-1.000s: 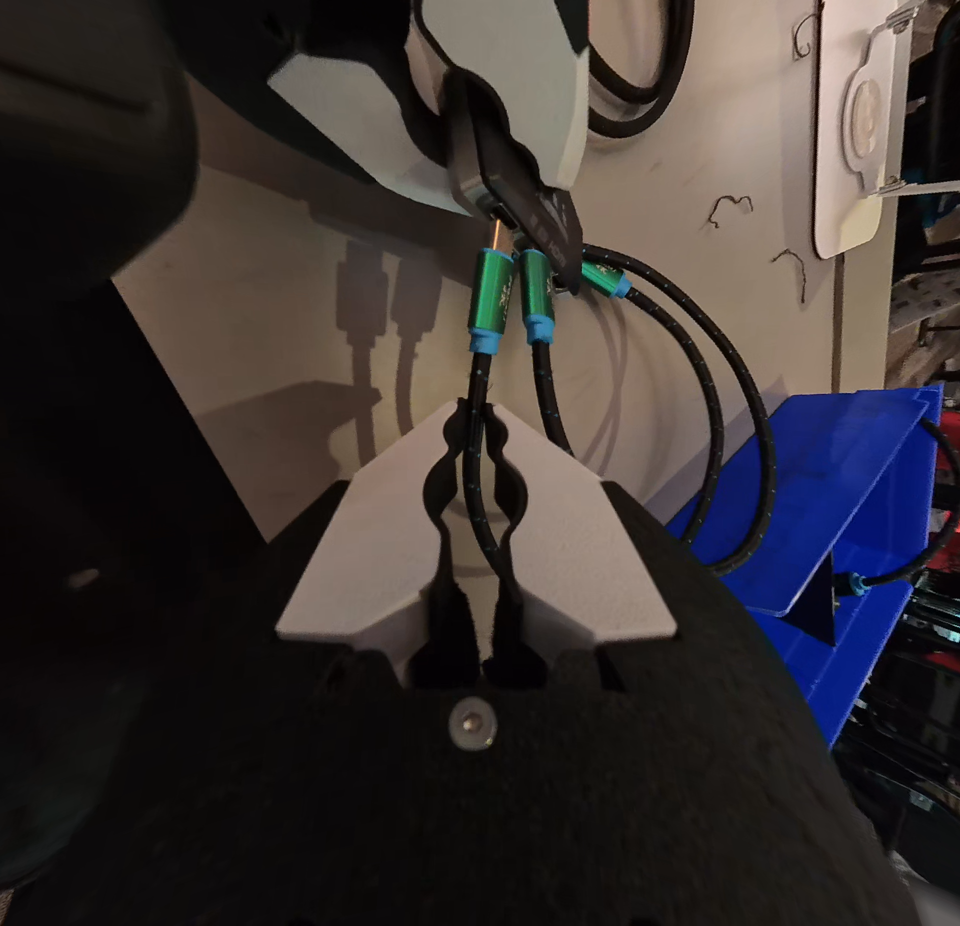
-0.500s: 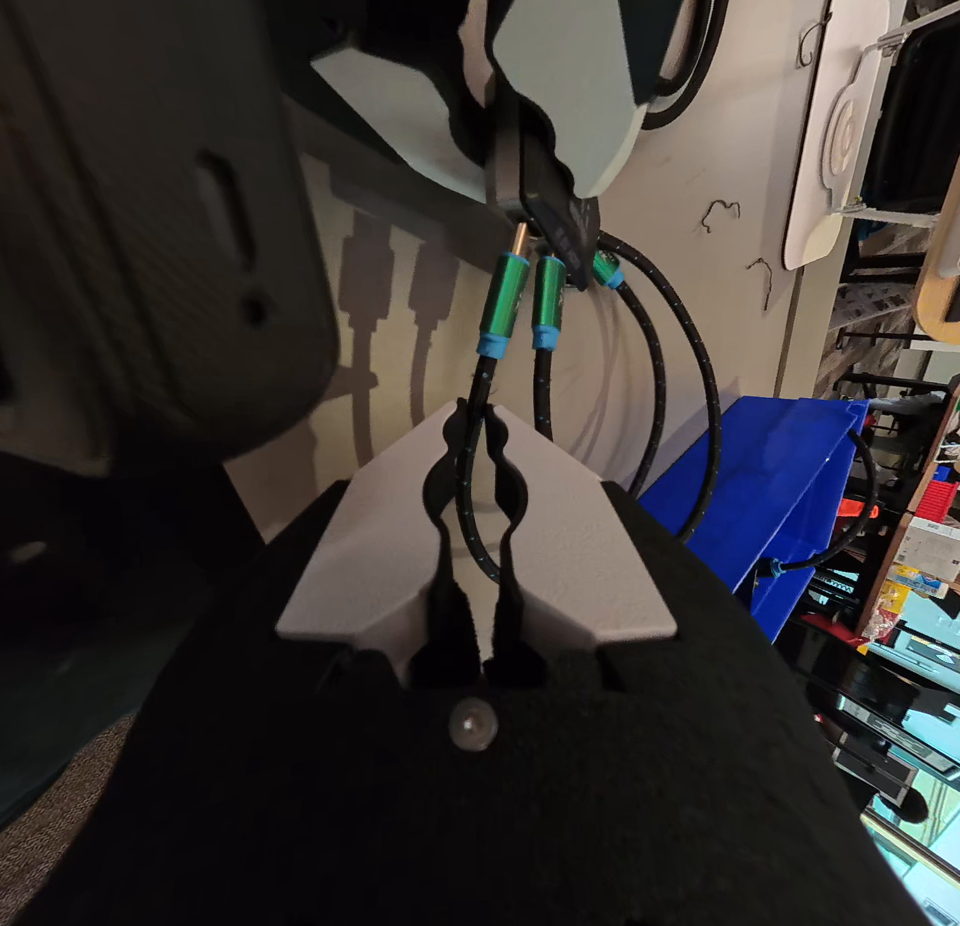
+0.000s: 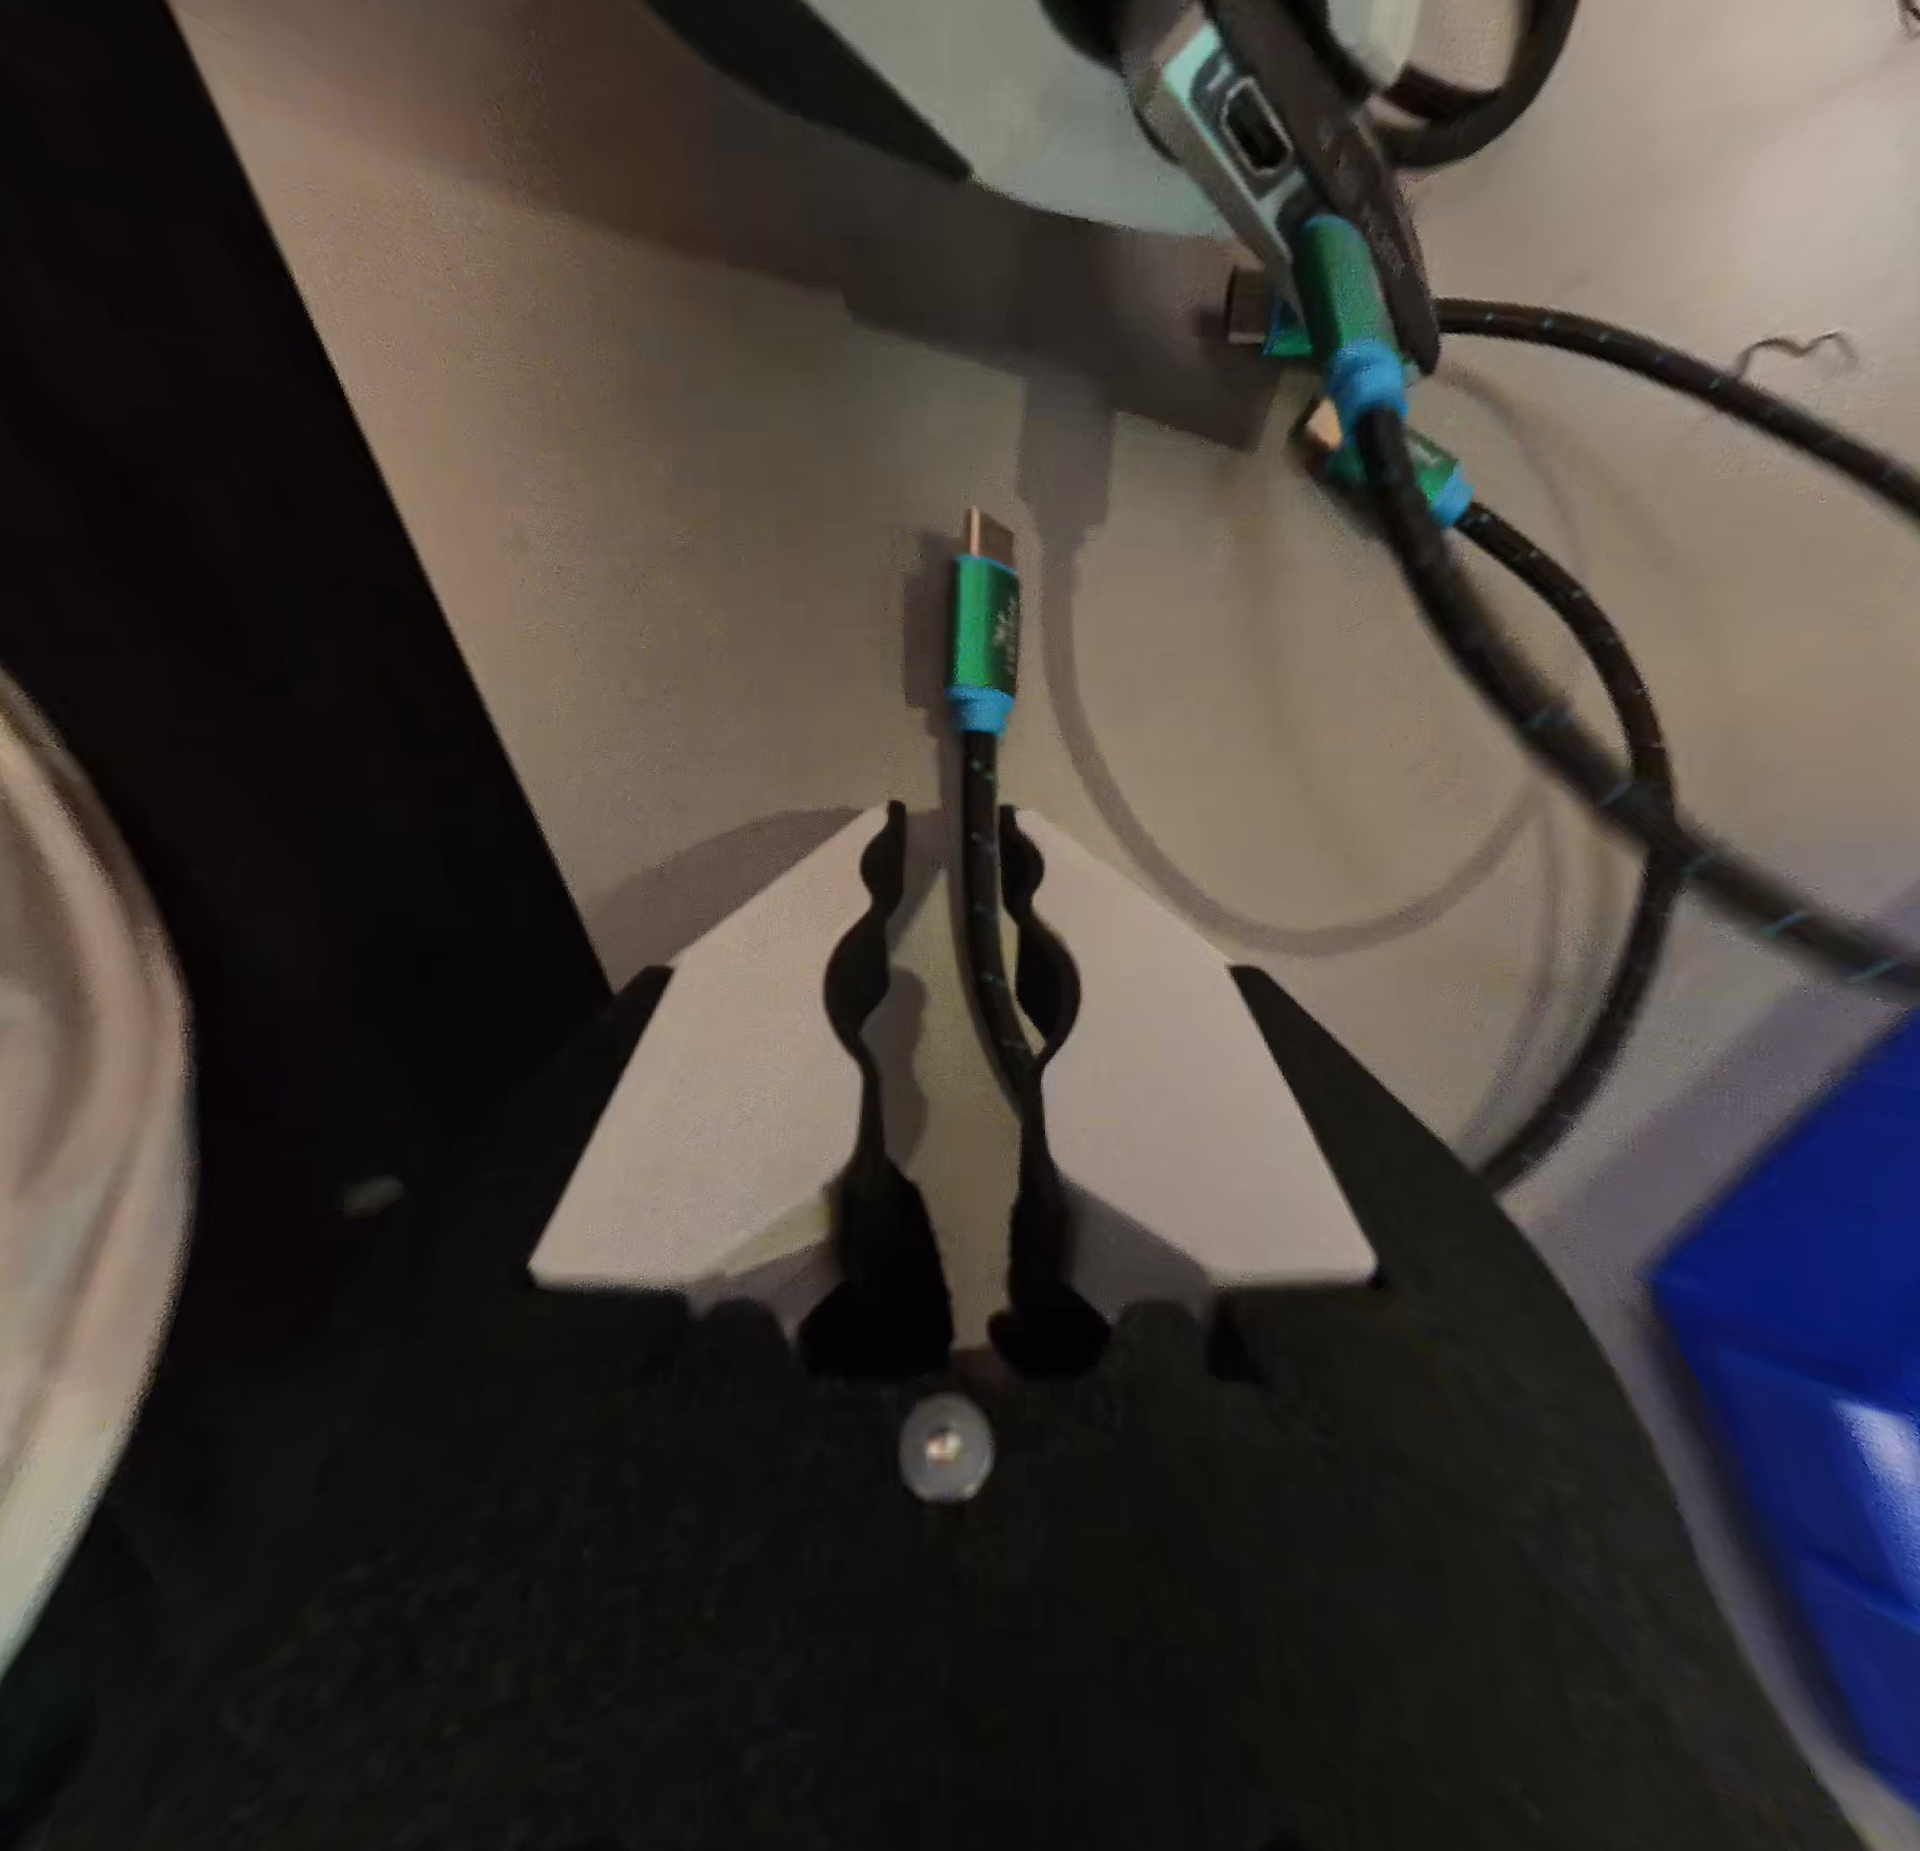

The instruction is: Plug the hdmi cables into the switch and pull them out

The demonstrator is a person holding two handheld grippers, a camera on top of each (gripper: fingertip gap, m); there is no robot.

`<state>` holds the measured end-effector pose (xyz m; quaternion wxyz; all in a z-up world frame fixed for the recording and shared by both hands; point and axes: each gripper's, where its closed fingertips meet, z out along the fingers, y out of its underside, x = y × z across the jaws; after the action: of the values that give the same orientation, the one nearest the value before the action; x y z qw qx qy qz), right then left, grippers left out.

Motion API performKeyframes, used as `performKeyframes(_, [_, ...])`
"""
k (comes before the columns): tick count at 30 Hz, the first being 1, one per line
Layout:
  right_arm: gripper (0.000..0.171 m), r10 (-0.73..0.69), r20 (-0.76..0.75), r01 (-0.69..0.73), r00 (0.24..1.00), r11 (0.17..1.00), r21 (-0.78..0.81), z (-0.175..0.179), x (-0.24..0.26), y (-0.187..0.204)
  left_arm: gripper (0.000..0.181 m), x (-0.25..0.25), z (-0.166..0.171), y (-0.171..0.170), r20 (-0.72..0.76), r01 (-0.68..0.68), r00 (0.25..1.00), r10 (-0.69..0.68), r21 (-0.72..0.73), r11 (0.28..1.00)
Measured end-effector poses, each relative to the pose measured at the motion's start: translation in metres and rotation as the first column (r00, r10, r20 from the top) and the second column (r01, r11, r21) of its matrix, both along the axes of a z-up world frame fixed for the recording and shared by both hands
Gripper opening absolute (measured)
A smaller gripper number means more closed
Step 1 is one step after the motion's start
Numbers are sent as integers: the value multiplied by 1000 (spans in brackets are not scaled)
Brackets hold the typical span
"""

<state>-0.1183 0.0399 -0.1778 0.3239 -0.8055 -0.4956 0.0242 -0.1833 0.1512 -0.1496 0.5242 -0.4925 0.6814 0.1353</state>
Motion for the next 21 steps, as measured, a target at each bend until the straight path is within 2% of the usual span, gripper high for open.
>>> performKeyframes(2, [26,-32,-200,17,979,997,-76,5,-7,-2,21,-3,5,5,60,-20,998,22,-37,999])
performKeyframes(4, [34,-77,-385,20,920,988,-150,12,-13,2,21,-5,12,9,121,-32,992,41,-76,997])
performKeyframes(7, [42,-200,-543,37,816,954,-297,12,-12,12,21,-5,19,11,191,-33,980,57,-125,992])
performKeyframes(9, [46,-265,-559,47,786,927,-373,10,-11,16,21,-5,21,11,222,-31,973,65,-154,988])
performKeyframes(11, [44,-302,-516,108,802,922,-372,1,-6,25,21,-4,22,10,242,-26,968,69,-179,984])
performKeyframes(12, [41,-301,-486,115,820,920,-376,-4,-6,25,21,-4,22,10,250,-22,966,70,-190,981])
performKeyframes(16, [6,-227,-458,26,860,915,-403,-11,-23,9,22,-3,22,8,277,-11,958,79,-240,971])
performKeyframes(19, [6,-242,-463,21,853,901,-433,-11,-30,4,22,-2,20,6,275,2,959,75,-268,963])
performKeyframes(21, [5,-214,-403,49,890,923,-383,-10,-24,5,21,-3,17,5,256,8,965,64,-272,962])
